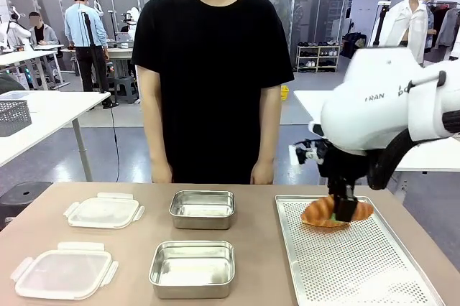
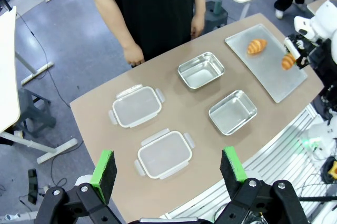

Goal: Place the bread into the airtight container.
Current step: Pick up a Butter Roll and place it into an empty Airtight Container.

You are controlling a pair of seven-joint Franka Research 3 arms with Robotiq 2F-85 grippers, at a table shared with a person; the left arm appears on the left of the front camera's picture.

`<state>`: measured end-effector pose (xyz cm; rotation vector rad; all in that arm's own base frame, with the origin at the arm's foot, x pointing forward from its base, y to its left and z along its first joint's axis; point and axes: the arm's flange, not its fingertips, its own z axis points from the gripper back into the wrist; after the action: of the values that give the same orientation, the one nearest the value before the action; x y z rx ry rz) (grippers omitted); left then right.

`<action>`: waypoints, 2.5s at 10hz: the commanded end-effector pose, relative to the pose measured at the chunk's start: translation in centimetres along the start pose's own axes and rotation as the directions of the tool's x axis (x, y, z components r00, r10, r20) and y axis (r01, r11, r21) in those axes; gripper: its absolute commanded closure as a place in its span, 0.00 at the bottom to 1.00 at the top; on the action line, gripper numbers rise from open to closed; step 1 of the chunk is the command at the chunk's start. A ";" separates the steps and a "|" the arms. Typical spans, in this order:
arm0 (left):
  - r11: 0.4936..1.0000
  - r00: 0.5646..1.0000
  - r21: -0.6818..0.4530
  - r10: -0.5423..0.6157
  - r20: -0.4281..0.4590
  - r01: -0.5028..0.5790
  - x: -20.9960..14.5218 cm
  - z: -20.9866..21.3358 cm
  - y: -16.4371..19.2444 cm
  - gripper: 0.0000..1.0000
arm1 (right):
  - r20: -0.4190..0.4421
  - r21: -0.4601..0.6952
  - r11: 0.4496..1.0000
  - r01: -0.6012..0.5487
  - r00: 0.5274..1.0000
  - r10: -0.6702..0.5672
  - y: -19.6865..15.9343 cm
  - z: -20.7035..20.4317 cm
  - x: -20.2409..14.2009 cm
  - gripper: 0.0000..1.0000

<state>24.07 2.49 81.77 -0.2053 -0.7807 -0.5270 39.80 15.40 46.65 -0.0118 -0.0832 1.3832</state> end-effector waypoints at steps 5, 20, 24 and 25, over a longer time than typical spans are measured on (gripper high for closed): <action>1.000 1.000 -0.003 -0.003 0.002 0.003 0.1 0.1 0.0 0.00 | -0.027 -0.063 0.998 -0.001 1.000 0.000 5.7 0.7 15.7 0.59; 1.000 1.000 -0.003 -0.003 0.002 0.003 0.1 0.1 0.0 0.00 | -0.062 -0.043 0.999 0.002 0.998 -0.005 7.7 -11.1 28.3 0.59; 1.000 1.000 -0.003 -0.003 0.002 0.003 0.1 0.1 0.0 0.00 | -0.027 0.016 1.000 0.017 0.999 -0.016 7.2 -12.4 28.3 0.45; 1.000 1.000 -0.003 -0.003 0.002 0.003 0.1 0.1 0.0 0.00 | -0.026 0.021 1.000 0.022 0.999 -0.021 7.1 -12.3 28.2 0.40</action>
<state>24.07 2.49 81.78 -0.2051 -0.7807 -0.5269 38.83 44.68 35.27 -0.0416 -0.0362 1.3858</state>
